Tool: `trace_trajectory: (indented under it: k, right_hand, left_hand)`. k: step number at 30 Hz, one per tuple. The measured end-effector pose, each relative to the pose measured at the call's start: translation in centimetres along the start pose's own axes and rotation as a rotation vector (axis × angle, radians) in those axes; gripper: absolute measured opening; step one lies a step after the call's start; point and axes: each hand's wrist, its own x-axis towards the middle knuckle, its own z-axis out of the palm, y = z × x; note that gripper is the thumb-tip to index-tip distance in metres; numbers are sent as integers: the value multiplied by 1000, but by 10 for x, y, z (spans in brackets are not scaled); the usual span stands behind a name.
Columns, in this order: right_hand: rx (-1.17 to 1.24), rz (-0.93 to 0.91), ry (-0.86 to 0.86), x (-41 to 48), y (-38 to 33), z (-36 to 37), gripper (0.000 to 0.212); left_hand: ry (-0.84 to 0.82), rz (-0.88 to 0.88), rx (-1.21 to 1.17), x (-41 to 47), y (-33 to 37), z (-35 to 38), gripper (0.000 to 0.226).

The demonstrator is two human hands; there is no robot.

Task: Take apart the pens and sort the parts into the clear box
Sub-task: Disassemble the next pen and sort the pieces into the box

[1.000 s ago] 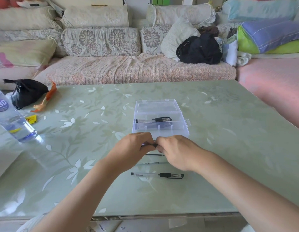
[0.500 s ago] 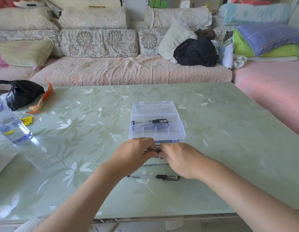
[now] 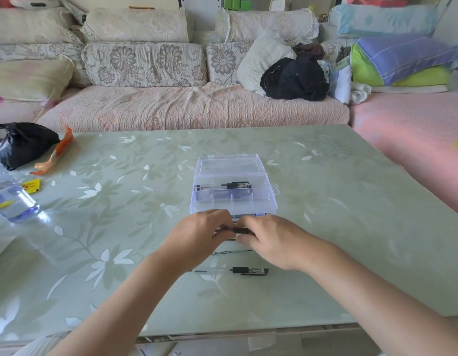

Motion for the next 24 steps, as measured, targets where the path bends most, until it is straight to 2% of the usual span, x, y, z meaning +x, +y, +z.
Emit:
trace_trajectory:
  k: [7,10,14,18,24]
  right_hand:
    - [-43,111,-49,-1,33,-5,36]
    - [-28,82,-11,-1,42,-2,39]
    - [-73,42,51,0,45,1,39]
    - [-96,28,43,0,43,-2,43]
    - [-102,-57,180,6,24,-4,31]
  left_hand:
    - [-105,-144,24,0,-16,-10,3]
    - [-131,-159,6,1,-18,-12,4]
    - [-164,-167,-30,2,-18,-11,17]
    - [-173,-178,-47,2,-17,-9,16]
    - [-153,-161,-90,4,-15,-10,16]
